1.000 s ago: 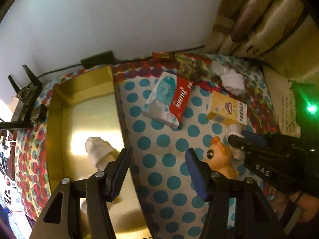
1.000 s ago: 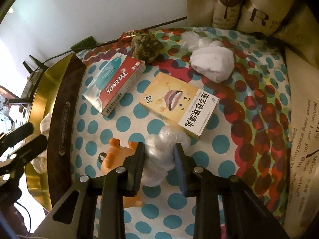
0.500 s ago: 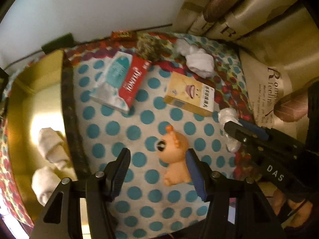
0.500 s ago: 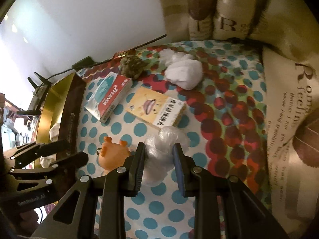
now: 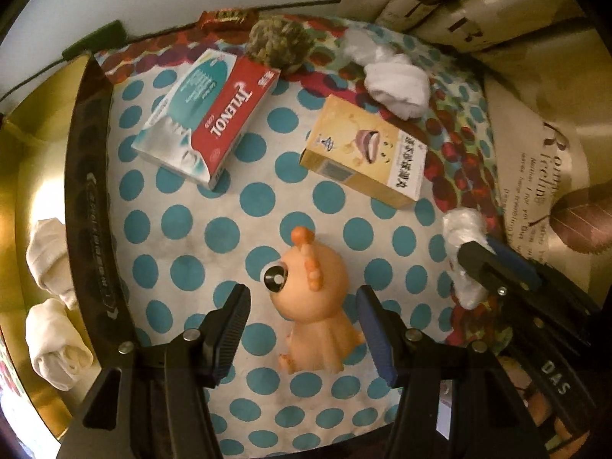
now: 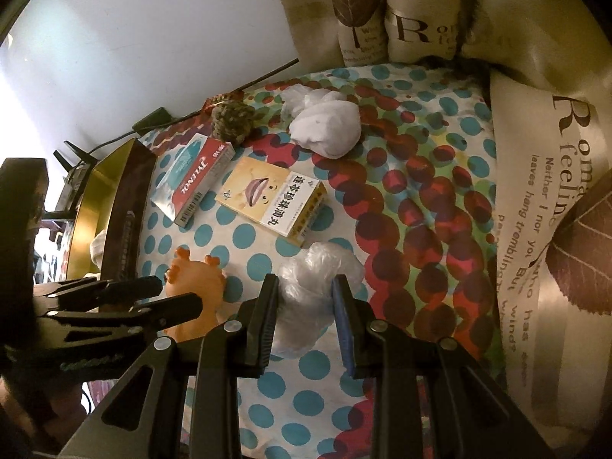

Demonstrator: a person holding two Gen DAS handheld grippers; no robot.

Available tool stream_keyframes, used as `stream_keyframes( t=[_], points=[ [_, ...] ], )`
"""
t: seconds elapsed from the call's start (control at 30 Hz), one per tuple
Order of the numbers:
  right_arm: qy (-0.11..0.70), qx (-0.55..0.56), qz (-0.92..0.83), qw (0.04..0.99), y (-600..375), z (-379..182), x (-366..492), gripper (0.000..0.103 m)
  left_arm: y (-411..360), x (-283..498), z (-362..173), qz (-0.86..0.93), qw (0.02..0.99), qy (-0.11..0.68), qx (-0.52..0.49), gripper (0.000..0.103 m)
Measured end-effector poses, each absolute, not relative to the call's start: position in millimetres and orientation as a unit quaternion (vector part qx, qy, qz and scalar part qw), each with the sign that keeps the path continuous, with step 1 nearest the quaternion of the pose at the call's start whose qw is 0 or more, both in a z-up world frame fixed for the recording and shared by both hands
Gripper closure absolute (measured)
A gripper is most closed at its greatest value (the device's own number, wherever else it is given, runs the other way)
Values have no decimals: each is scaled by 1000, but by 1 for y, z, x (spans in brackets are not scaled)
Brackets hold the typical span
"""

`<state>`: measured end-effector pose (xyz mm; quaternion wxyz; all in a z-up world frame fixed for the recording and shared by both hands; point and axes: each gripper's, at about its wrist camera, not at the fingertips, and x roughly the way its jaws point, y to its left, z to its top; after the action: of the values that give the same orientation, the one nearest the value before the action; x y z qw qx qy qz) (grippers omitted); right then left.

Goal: Organize objects
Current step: 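Grasp the orange rubber toy with the left gripper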

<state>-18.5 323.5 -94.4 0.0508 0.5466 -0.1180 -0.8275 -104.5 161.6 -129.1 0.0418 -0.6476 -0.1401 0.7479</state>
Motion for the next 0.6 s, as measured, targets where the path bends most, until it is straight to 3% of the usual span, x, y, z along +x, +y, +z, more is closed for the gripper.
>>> stream_keyframes(
  t=[0.43,0.53,0.6],
  points=[
    [-120,551,-823,65,321,-100,-21,76,162,-105,-137,748,29,-131,-650,44],
    [-121,551,-823,65,321,-100,-21,75,165,-105,-137,750,40,-135,-646,57],
    [-125,551,-823,63,321,-100,-20,75,169,-106,-137,753,37,-121,-645,57]
  ],
)
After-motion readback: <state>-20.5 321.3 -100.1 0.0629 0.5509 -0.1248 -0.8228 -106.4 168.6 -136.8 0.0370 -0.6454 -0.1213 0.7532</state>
